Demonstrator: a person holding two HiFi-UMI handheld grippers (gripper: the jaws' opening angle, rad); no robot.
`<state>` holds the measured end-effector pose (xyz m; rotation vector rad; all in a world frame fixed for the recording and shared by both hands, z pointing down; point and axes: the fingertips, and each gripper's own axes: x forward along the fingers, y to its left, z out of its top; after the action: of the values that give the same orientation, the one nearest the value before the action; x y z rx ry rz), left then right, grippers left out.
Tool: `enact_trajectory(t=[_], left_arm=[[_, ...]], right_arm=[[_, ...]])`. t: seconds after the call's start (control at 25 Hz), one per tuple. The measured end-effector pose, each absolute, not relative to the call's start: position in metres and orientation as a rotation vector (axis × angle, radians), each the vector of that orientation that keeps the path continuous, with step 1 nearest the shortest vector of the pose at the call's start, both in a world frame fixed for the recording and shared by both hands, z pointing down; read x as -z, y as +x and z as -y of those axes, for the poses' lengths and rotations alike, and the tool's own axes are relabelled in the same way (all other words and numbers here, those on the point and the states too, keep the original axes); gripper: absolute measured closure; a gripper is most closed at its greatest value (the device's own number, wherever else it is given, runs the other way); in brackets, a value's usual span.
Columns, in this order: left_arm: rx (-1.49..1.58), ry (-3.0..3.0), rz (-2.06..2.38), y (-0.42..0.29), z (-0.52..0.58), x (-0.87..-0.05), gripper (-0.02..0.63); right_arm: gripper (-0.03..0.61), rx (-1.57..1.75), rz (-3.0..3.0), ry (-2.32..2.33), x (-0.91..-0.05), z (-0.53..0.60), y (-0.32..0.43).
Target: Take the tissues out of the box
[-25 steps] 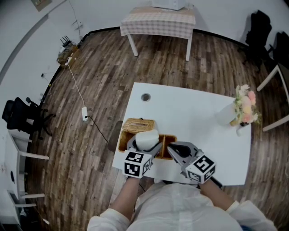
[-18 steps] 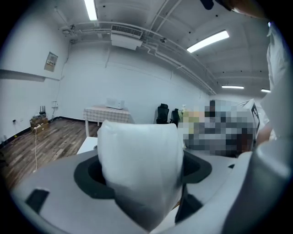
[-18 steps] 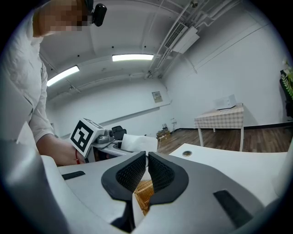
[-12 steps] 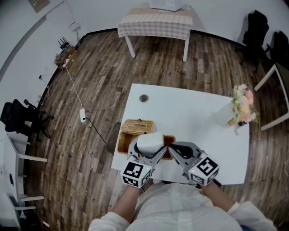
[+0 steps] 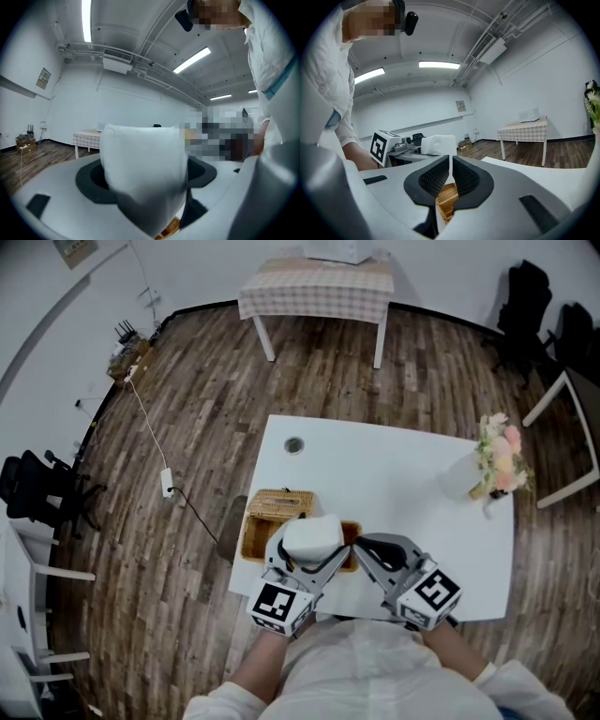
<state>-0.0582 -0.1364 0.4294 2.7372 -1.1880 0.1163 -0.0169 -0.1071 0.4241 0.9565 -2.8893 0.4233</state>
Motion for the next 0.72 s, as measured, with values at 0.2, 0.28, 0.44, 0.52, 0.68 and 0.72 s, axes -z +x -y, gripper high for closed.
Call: enact_trajectory(t=[0.2, 0.28, 0.44, 0.52, 0.68, 0.72], left_arm=[[-0.103, 2.751, 1.189, -0.0577, 0.1354, -0.4268, 0.215], [-0.106, 2.748, 1.182, -0.0588, 0.1343, -0.4253, 0.215], [-0.107, 2.749, 1.173, -0.0590, 0.1316, -0.4235, 0.215], [-0.098, 2.760, 1.177, -0.0589, 0.1311, -0.4242, 0.215], [-0.112, 2.746, 1.171, -0.0595, 0.1293, -0.4241, 0.215], [-0.113, 2.746, 1.173, -0.0599, 0.1292, -0.4242, 0.215]], right_arm=[[0.543, -0.411, 2.882, 0.978, -0.4204, 0.1061, -0.0125], [0.543, -0.406, 2.879, 0.978, -0.4189, 0.1051, -0.0127], [0.543, -0.399, 2.863, 0.983, -0.4190, 0.1029, -0.0114], [0.545, -0.386, 2.858, 0.986, -0.4198, 0.1022, -0.0108], [0.546, -0.347, 2.846, 0.985, -0.4222, 0.1009, -0.0110], [0.545, -0.346, 2.847, 0.981, -0.4224, 0.1005, -0.0114]])
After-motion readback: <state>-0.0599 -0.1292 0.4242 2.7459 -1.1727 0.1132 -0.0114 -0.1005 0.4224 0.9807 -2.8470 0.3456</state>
